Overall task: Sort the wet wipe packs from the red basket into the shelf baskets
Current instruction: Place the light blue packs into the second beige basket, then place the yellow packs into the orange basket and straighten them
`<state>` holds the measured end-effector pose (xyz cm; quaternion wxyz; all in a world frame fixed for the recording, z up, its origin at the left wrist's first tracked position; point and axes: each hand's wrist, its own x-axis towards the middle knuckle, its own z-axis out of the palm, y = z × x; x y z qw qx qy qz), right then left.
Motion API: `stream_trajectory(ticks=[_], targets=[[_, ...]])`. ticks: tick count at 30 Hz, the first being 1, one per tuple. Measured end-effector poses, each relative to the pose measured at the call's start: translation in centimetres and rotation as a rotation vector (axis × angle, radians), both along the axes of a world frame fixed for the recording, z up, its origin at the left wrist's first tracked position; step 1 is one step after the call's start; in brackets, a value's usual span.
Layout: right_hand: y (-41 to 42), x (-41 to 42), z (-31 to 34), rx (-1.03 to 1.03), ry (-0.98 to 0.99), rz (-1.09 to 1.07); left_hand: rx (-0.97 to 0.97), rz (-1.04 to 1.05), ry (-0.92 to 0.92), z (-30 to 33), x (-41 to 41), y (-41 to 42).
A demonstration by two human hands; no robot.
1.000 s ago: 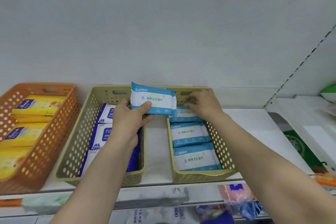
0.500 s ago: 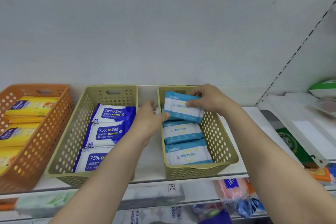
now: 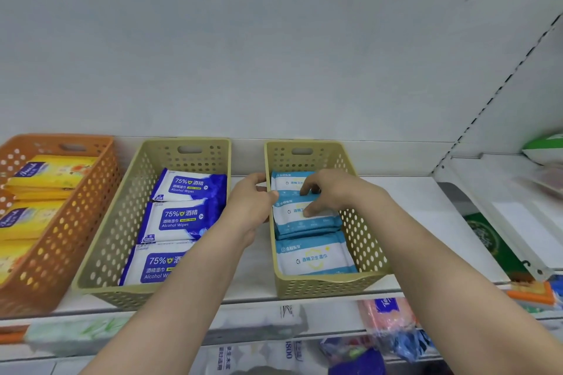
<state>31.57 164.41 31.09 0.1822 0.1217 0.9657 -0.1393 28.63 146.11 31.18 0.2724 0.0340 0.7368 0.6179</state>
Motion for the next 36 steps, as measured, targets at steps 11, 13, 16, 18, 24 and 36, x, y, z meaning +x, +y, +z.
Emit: stream_trajectory(ticks=[11, 13, 16, 18, 24, 36], targets=[[-0.5, -0.2, -0.2, 0.097, -0.037, 0.001, -0.027, 0.007, 0.020, 0.4, 0.4, 0.1], [-0.6, -0.4, 0.1, 0.115, -0.066, 0.018, -0.028, 0.010, 0.031, 0.7, 0.6, 0.2], [-0.9, -1.0, 1.4, 0.167, -0.053, 0.035, -0.022, 0.005, 0.117, 2.1, 0.7, -0.2], [-1.6, -1.4, 2.7, 0.179, 0.028, 0.039, -0.036, -0.007, 0.234, 3.4, 0.3, -1.2], [-7.1, -2.3, 9.2, 0.204, 0.318, 0.095, -0.289, 0.008, 0.698, 7.2, -2.0, -9.1], [-37.4, -1.2, 10.5, -0.049, 0.834, 0.385, -0.614, 0.341, 0.980, 5.5, 1.8, -43.1]])
